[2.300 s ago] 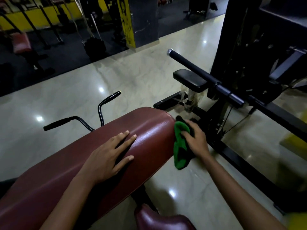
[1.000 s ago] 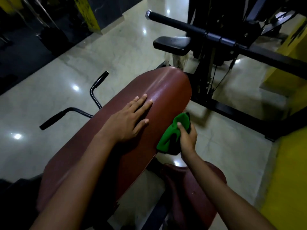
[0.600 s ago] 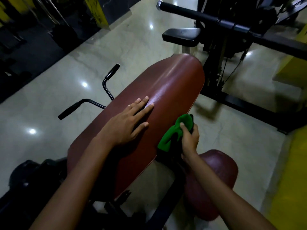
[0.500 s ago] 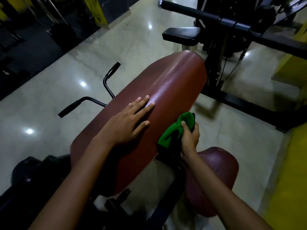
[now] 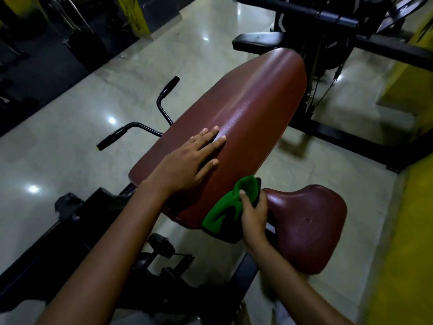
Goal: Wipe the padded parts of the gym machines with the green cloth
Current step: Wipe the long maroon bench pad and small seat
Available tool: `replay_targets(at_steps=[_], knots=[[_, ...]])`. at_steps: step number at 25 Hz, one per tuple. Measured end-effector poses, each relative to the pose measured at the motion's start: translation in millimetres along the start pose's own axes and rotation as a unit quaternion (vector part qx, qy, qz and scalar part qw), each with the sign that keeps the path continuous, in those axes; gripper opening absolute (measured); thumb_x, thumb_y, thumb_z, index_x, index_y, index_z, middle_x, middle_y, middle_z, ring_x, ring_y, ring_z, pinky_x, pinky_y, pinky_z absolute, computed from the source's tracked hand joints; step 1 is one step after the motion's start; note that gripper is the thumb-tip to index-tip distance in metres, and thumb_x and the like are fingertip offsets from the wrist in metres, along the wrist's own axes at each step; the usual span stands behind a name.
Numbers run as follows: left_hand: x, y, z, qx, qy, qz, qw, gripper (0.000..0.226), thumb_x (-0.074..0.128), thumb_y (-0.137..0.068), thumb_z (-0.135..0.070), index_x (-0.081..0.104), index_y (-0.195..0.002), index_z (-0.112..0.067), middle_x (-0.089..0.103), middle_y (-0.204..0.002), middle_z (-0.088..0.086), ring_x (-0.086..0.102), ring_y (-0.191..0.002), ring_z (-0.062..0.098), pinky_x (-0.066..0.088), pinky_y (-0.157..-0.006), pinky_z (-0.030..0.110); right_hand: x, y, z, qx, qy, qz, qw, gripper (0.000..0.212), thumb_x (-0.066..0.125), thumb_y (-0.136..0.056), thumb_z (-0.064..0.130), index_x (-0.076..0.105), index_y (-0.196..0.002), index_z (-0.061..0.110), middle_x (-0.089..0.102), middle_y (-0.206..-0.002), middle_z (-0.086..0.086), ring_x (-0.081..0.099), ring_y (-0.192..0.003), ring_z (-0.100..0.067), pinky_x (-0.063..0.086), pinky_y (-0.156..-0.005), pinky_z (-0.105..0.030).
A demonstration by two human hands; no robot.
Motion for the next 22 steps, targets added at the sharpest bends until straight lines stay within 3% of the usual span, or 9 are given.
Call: replay_targets(at_steps=[3,7,10,15,19,22], knots=[[-5,11,3,0.001,0.009,-0.002,1.000,0.063,0.021,-0.093,-0.053,0.027,-0.149,-0.026,0.018,-0.158,-0.001,0.015,-0.146,0.016,0.026,-0.116,0.037,-1,10,26,-0.074,0.074,-0.057,0.993,0.044,0.060,-0.090,0.011,0.047,-0.132,0.012,0.050,-0.130,-0.011,0.051,-0.117,-0.024,0.042,-0.099,-0.033],[-8,40,13,-0.038,0.040,-0.034,0.998,0.064,0.018,-0.091,-0.054,0.031,-0.148,-0.027,0.023,-0.157,-0.003,0.020,-0.144,0.014,0.029,-0.114,0.034,0,-14,68,-0.174,0.172,-0.077,0.967,0.053,0.062,-0.086,0.004,0.047,-0.136,0.012,0.043,-0.132,-0.014,0.048,-0.121,-0.029,0.036,-0.104,-0.031],[-7,50,10,-0.064,0.039,-0.076,0.994,0.059,0.020,-0.094,-0.047,0.035,-0.147,-0.024,0.028,-0.156,0.001,0.025,-0.143,0.019,0.027,-0.116,0.037,5,-41,109,-0.260,0.239,-0.062,0.934,0.061,0.060,-0.082,0.000,0.045,-0.139,0.016,0.043,-0.133,-0.015,0.047,-0.121,-0.029,0.035,-0.104,-0.031],[-9,50,10,-0.127,0.029,-0.103,0.986,0.059,0.019,-0.093,-0.046,0.039,-0.145,-0.026,0.033,-0.153,0.003,0.031,-0.141,0.020,0.026,-0.115,0.034,21,-60,154,-0.406,0.308,0.021,0.860,0.065,0.058,-0.074,0.000,0.048,-0.137,0.015,0.043,-0.131,-0.017,0.046,-0.121,-0.032,0.040,-0.104,-0.045],[-12,54,0,-0.205,-0.007,-0.171,0.964,0.050,0.032,-0.093,-0.037,0.053,-0.135,-0.020,0.050,-0.141,0.008,0.048,-0.129,0.025,0.039,-0.107,0.042,37,-74,197,-0.533,0.365,0.088,0.758,0.067,0.049,-0.067,0.020,0.051,-0.133,0.011,0.045,-0.131,-0.019,0.045,-0.117,-0.036,0.038,-0.099,-0.040],[-8,48,-11,-0.296,-0.086,-0.210,0.928,0.045,0.038,-0.090,-0.031,0.059,-0.128,-0.017,0.059,-0.132,0.007,0.056,-0.121,0.026,0.042,-0.102,0.045,65,-81,224,-0.629,0.426,0.170,0.627,0.068,0.055,-0.066,0.022,0.050,-0.134,0.017,0.046,-0.135,-0.017,0.049,-0.104,-0.039,0.045,-0.086,-0.045]])
Point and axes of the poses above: each hand's wrist, its own y-axis away from the middle knuckle, its own x-axis out of the palm, z = x × y, the point moved 9 cm from there along -y, towards the middle knuckle
